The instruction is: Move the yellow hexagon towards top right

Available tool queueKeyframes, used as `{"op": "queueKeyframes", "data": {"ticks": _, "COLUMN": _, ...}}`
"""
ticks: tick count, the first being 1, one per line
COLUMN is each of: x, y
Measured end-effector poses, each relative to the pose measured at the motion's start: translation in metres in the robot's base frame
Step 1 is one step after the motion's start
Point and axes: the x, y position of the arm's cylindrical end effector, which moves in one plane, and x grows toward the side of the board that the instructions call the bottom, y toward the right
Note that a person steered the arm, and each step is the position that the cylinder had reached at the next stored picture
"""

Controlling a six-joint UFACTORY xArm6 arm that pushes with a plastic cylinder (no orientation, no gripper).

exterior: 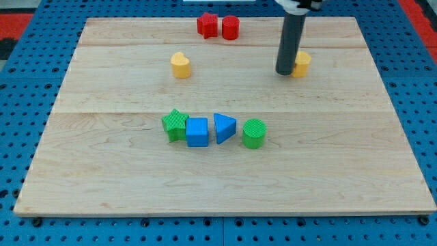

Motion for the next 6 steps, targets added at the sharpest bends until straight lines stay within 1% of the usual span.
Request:
{"op": "queueKeyframes", "data": {"ticks": 1, "x": 0.0, "y": 0.024}}
{"op": "queueKeyframes", "data": {"ticks": 2, "x": 0.0, "y": 0.031}}
{"op": "queueKeyframes", "data": {"ticks": 4, "x": 0.014, "y": 0.044}}
{"op": "queueKeyframes", "data": {"ticks": 5, "x": 0.011, "y": 0.044}}
{"op": "queueKeyframes", "data": {"ticks": 6, "x": -0.008, "y": 0.045}}
